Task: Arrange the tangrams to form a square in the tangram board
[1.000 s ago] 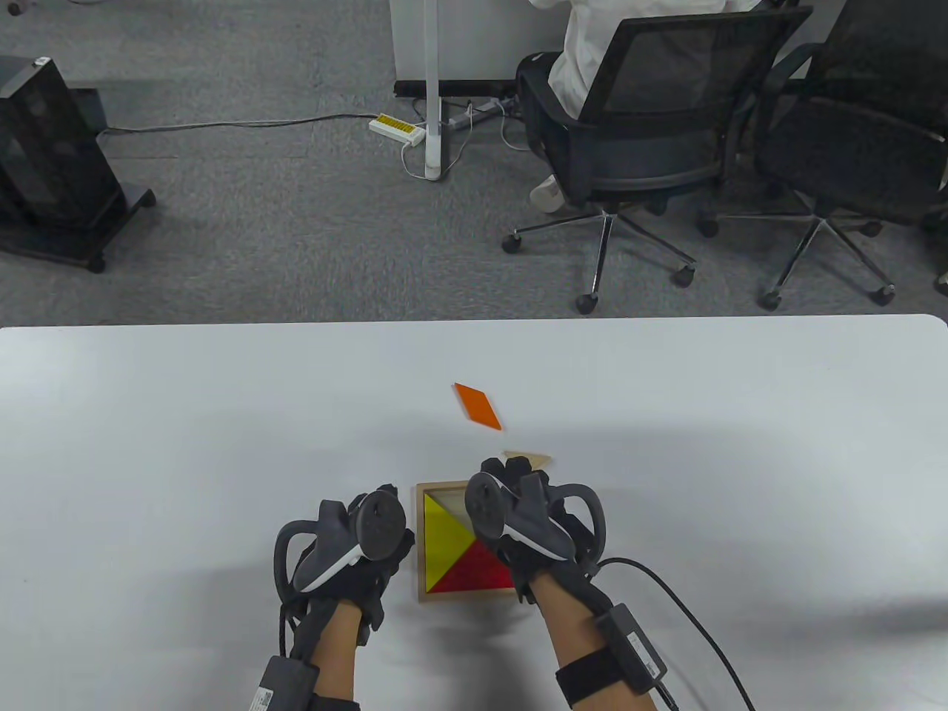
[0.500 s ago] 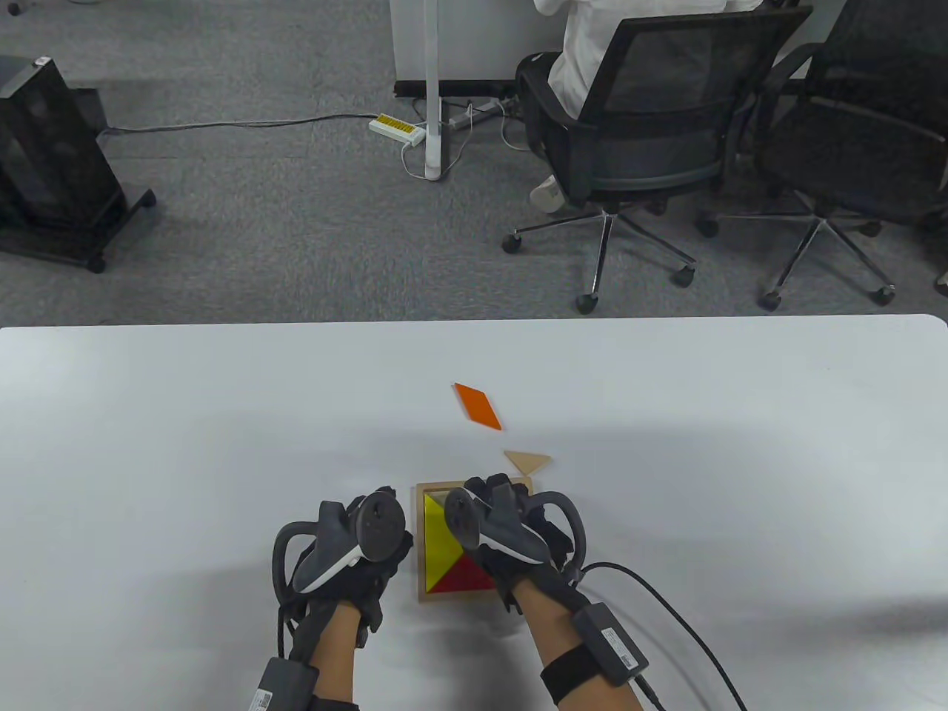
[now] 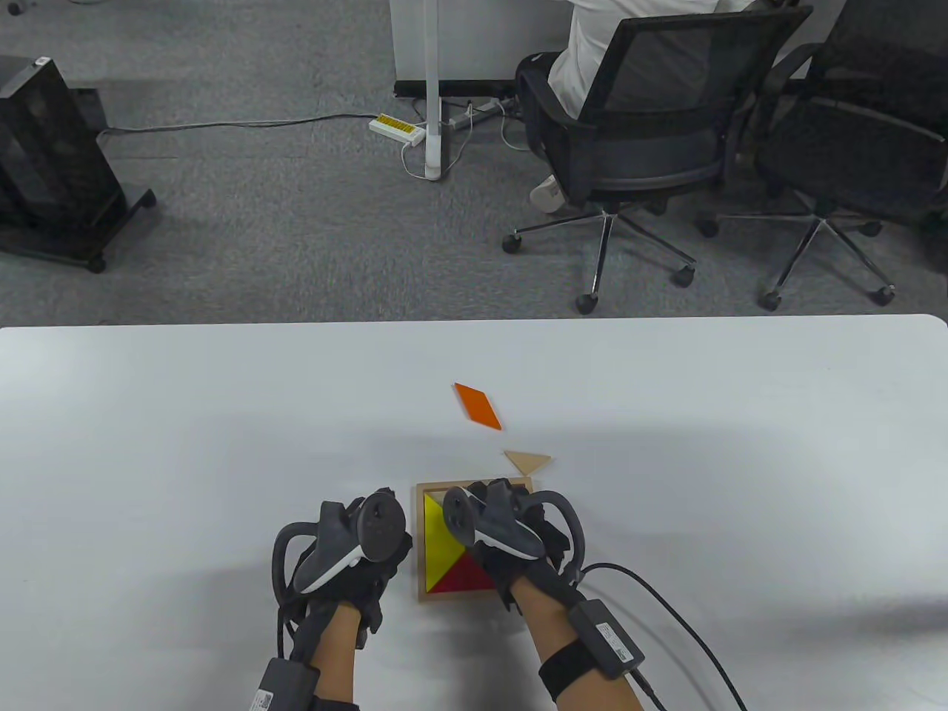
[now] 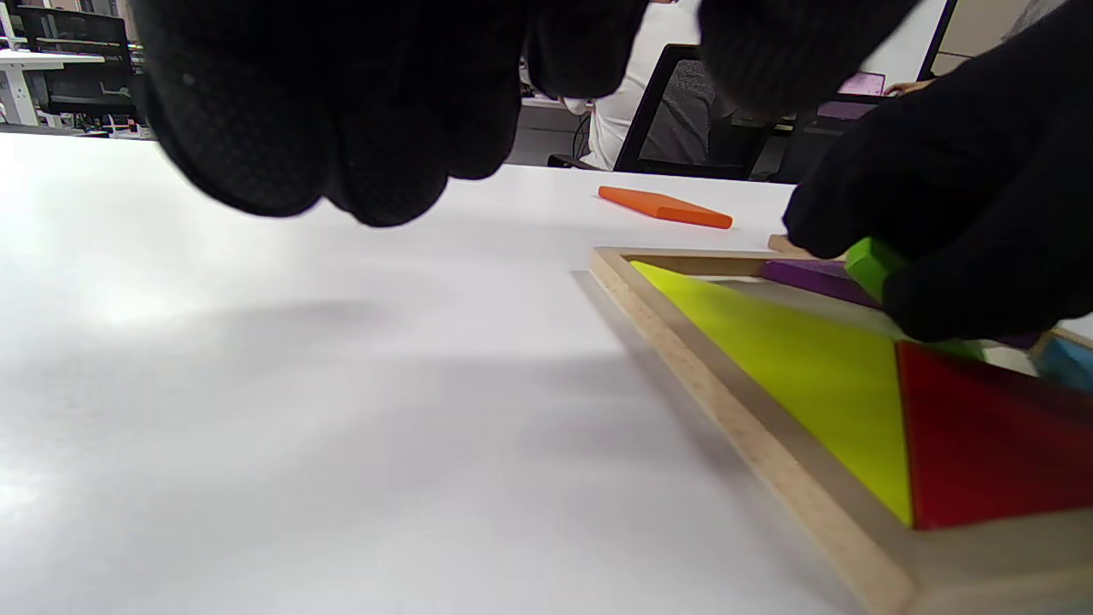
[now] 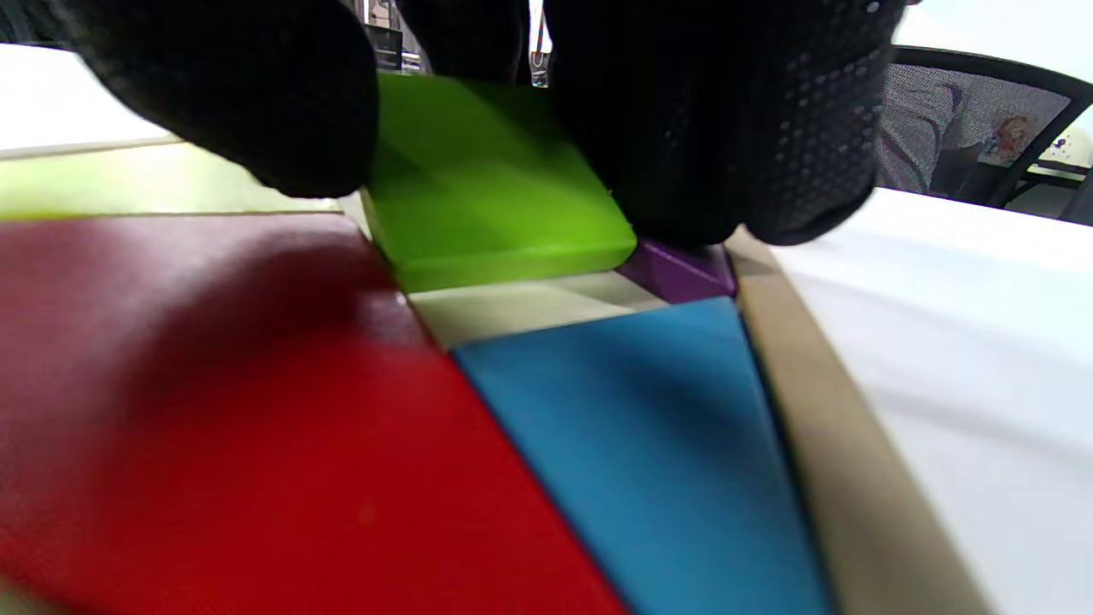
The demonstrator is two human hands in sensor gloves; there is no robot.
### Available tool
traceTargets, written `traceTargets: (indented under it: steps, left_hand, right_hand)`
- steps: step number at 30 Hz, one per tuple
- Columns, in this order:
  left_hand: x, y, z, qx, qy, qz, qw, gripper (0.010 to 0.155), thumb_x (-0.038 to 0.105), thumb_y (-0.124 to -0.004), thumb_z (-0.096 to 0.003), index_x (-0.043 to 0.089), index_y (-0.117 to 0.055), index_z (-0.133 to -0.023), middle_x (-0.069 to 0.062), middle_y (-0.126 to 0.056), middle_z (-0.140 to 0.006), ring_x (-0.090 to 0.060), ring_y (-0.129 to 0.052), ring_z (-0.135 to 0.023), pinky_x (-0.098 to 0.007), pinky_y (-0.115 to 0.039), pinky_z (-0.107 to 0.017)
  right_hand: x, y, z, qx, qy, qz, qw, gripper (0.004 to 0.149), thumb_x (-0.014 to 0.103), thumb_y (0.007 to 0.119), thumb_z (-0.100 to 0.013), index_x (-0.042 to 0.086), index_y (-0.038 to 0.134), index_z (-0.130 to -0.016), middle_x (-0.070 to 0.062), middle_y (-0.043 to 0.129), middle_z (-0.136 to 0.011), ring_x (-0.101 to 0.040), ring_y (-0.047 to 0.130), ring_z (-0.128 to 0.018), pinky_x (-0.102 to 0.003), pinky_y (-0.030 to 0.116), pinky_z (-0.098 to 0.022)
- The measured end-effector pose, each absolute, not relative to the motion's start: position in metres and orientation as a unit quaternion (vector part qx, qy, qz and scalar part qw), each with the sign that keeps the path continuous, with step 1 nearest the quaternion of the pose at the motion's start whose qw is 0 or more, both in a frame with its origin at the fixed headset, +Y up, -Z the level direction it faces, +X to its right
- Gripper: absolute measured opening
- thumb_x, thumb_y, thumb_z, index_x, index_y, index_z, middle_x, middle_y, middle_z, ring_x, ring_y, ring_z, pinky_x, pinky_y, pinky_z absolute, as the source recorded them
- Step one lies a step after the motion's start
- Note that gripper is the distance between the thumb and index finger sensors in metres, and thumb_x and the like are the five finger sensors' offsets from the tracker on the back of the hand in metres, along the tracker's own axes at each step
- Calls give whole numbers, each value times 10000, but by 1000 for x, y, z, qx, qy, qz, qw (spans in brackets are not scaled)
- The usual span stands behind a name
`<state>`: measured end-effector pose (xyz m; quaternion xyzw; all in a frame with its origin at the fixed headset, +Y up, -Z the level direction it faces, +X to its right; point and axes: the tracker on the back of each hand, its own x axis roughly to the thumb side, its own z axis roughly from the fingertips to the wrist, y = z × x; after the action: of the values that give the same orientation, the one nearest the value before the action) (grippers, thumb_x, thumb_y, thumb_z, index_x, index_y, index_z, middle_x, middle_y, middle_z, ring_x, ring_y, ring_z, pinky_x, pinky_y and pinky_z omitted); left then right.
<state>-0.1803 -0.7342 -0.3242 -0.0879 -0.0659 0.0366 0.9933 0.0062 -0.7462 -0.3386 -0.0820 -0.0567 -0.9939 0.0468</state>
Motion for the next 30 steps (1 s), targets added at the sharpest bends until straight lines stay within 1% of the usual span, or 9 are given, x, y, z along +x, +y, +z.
traceTargets:
  steps: [7,11,19,23,30]
  left_hand:
    - [-180,-734,-324,-89,-65,36,993,718,485,-727,-531,107,-579,-1123,-279,-763,-1055,-522,-929,-806,-567,-879,-507]
    - [-179,-734,-324,-89,-66,36,993,718,485,-726,-531,106,-579,-1123,-281,-760,-1057,-523,-927,-807,-569,-878,-507]
    - [-179,-734,-324,-92,-66,32,993,715,486,-725,-532,109,-583,-1122,-282,-757,-1059,-524,-925,-809,-570,-876,-509]
    - [-177,-734,-324,-93,-67,30,993,716,486,-724,-531,107,-584,-1122,-284,-758,-1058,-525,-924,-809,-571,-875,-510]
    - [-172,-728,-325,-82,-92,33,992,714,484,-725,-532,113,-579,-1125,-281,-729,-1077,-530,-876,-858,-584,-848,-536]
  right_hand:
    - [8,-745,-340,-72,-93,-992,52,650,435,846,-470,180,673,-1042,-179,744,-1021,-465,888,-787,-586,817,-592]
    - [7,-745,-340,-71,-118,-989,60,590,400,818,-495,190,695,-1032,-180,697,-1052,-464,843,-826,-609,774,-625]
    - [9,-742,-337,-81,-166,-980,77,547,350,814,-507,213,720,-1028,-192,635,-1093,-482,785,-883,-642,695,-681]
    - [12,-737,-335,-82,-175,-978,73,567,340,800,-515,217,685,-1057,-201,622,-1109,-490,768,-907,-652,673,-693]
    - [29,-715,-328,-73,-152,-985,26,592,342,750,-532,163,630,-1083,-223,596,-1127,-506,749,-929,-658,663,-695]
